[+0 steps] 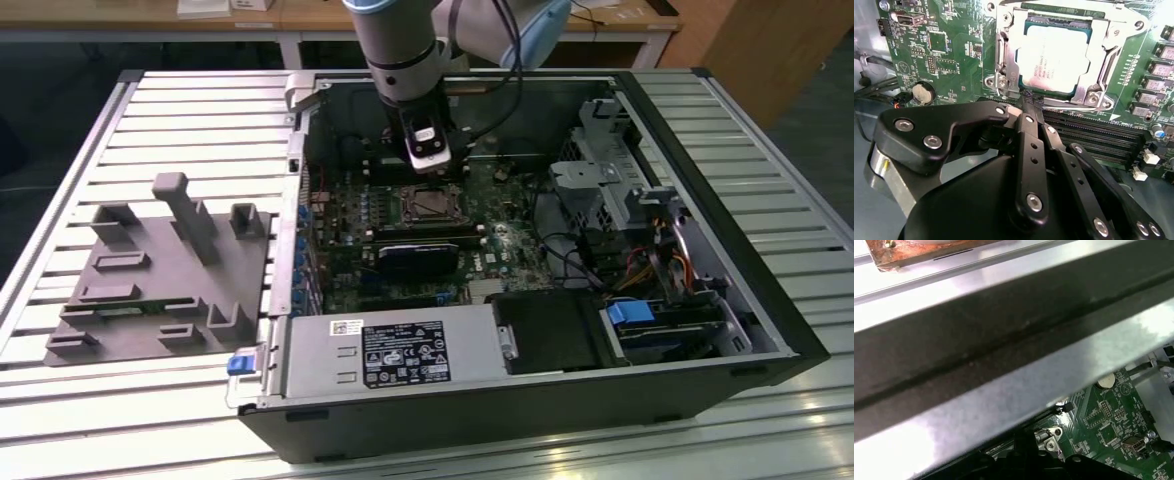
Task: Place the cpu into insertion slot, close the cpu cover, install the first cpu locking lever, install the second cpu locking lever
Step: 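Install the first cpu locking lever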
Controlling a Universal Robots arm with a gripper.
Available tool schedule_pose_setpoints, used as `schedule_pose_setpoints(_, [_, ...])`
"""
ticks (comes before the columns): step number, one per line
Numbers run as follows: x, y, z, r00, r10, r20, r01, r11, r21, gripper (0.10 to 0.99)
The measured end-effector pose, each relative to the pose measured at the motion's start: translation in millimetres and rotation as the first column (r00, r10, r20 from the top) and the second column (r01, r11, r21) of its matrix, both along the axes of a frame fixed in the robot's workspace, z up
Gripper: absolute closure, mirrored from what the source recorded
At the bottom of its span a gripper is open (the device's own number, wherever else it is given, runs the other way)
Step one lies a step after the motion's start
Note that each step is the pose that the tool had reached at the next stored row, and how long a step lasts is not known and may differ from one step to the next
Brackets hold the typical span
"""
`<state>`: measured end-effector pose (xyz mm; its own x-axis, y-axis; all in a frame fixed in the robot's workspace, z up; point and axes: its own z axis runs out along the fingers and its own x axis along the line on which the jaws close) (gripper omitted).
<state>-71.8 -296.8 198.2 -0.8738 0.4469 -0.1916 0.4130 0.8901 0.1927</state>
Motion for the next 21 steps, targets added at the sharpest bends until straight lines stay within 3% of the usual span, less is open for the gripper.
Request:
schedule_pose_setpoints(10, [2.4,0.3,0.3,1.0,0.0,0.0,0.0,1.0,0.008,0.98])
schedule_pose_setpoints(17, [2.4,0.3,6.4,1.0,0.0,0.0001,0.0,1.0,0.009,0.98])
schedule_pose_setpoints(21, [2.4,0.2,6.5,1.0,0.0,0.0006,0.0,0.9996,0.027,0.98])
